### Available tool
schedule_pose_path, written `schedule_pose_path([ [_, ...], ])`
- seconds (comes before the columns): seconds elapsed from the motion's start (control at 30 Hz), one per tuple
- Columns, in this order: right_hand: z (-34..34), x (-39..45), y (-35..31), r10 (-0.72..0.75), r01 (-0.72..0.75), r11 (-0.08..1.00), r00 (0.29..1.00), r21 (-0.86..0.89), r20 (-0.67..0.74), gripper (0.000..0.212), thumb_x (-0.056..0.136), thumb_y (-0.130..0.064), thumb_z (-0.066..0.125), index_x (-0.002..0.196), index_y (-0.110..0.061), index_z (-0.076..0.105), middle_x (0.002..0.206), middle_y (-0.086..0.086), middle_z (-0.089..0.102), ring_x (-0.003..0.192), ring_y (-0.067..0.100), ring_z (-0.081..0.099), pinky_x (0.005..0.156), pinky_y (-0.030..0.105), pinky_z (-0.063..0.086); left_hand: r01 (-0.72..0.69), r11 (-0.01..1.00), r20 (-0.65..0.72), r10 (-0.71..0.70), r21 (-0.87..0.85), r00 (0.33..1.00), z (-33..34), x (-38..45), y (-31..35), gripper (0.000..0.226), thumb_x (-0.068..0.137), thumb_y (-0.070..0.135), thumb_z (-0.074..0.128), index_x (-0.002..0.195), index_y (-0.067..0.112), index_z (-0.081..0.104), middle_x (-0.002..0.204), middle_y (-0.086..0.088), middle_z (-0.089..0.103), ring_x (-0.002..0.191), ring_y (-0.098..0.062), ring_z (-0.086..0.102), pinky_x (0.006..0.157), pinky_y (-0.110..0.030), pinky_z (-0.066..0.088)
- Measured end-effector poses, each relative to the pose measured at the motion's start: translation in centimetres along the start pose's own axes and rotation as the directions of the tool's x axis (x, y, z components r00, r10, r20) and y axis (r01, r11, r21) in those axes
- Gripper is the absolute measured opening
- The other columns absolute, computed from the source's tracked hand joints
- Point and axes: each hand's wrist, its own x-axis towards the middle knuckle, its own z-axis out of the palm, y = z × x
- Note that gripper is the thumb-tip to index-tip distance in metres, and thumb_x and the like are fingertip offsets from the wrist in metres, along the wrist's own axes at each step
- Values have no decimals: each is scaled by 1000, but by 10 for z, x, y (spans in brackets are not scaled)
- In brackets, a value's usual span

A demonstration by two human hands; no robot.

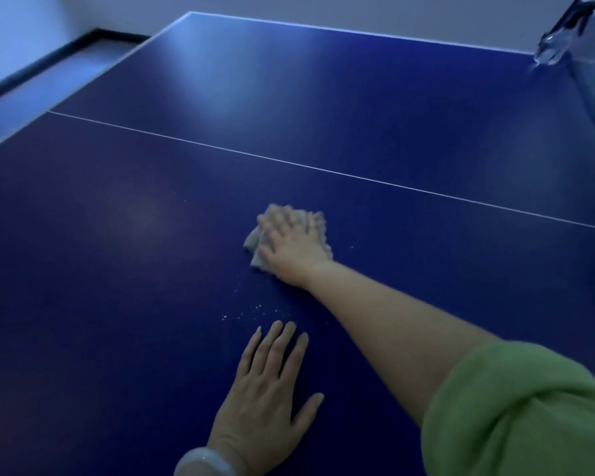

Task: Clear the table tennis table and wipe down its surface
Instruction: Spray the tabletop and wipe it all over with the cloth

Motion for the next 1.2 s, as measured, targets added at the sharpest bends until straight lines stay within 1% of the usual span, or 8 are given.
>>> schedule_pose_path([
  [0.13,3,-39,39,-79,74,981,997,-178,-23,60,100,-53,10,156,-35,-1,164,-7,-10,151,17,-13,113,64,-13,11,1000,0,-11,-21,1000,0,-1,2,73,91,65,38,145,17,45,152,-5,40,143,-22,33,110,-41,19],
  [0.23,-3,-80,103,277,-289,953,952,-93,-130,60,100,-55,10,155,-37,-1,164,-10,-11,151,17,-12,112,65,-13,12,999,0,-12,-39,1000,0,-2,1,72,91,64,37,146,16,43,152,-5,39,144,-22,31,111,-42,18],
  [0.37,10,-124,105,657,-655,753,744,61,-123,60,99,-54,6,155,-36,-6,162,-8,-20,150,21,-17,112,69,-8,10,999,17,-9,-51,1000,2,-1,0,73,92,63,36,146,15,42,153,-6,38,145,-23,29,112,-43,16],
  [0.63,31,-139,35,244,-257,961,962,-101,-122,59,99,-54,7,154,-36,-6,162,-10,-19,149,15,-20,116,61,-13,-13,999,-22,12,-51,1000,7,-1,0,71,93,61,34,143,12,47,149,-10,44,141,-26,37,112,-45,17],
  [0.77,26,-205,106,724,-711,689,668,137,-174,59,102,-52,13,156,-34,-1,164,-10,-12,151,17,-12,117,63,-6,-8,996,-22,6,-88,1000,7,-1,2,73,93,61,31,146,12,43,152,-11,40,144,-27,31,115,-46,14],
  [0.87,36,-244,92,853,-839,520,499,159,-154,63,99,-54,5,157,-31,-1,164,-6,-11,151,19,-10,117,62,0,-10,995,-11,9,-98,1000,11,0,1,76,95,62,21,152,12,30,158,-11,26,149,-27,16,122,-48,9],
  [1.0,61,-228,0,776,-771,623,591,128,-219,62,99,-53,4,156,-30,-4,164,-2,-13,151,21,-10,119,58,-7,-20,995,13,22,-96,1000,9,-1,0,75,95,59,22,151,10,32,157,-14,29,148,-29,21,121,-51,14],
  [1.2,69,-207,-40,730,-725,676,635,133,-251,63,98,-53,6,156,-30,-3,164,-4,-14,151,17,-11,120,52,-11,-95,967,-47,86,-235,995,6,-4,-12,69,97,55,20,155,18,11,163,-7,5,150,-20,-5,120,-38,-13],
])
